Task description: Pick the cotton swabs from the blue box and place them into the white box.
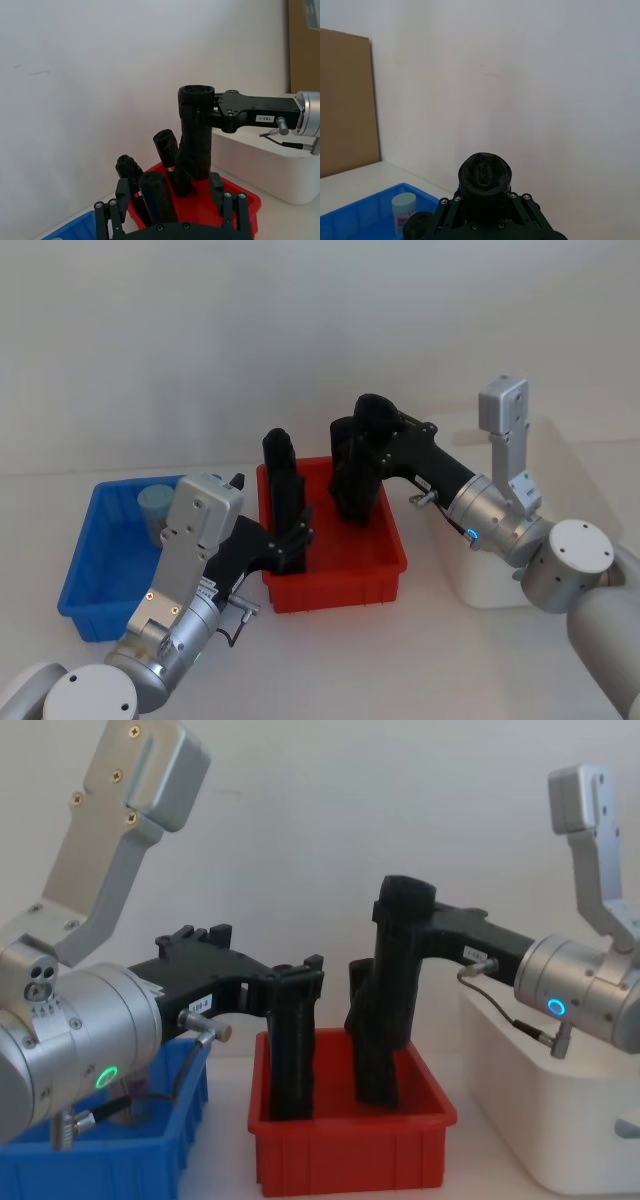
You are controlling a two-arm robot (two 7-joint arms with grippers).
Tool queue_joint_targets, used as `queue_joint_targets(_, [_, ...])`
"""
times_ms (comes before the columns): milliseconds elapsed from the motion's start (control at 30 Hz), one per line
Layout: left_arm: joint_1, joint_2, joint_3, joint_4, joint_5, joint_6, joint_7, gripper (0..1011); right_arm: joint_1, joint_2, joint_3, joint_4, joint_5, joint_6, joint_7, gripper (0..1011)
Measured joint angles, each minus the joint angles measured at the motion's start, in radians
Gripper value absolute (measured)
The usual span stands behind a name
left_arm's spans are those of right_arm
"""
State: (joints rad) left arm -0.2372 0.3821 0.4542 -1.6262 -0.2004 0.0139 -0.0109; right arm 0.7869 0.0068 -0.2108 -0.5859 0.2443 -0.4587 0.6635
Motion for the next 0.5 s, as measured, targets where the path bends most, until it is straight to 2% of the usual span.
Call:
queue_joint_targets(33, [0.0,0.0,0.0,0.0,0.0,0.0,0.0,1004,-0.026,0.006,0.001,-0.057,0.005,0.021,-0.01,340])
queue_joint_targets(233, [0.0,0.0,0.0,0.0,0.0,0.0,0.0,1004,-0.107,0.024,0.004,-0.233,0.015,0.09,-0.059,340])
queue_joint_targets(500, [0.0,0.0,0.0,0.0,0.0,0.0,0.0,1004,-0.188,0.044,0.011,-0.405,0.013,0.179,-0.154,340])
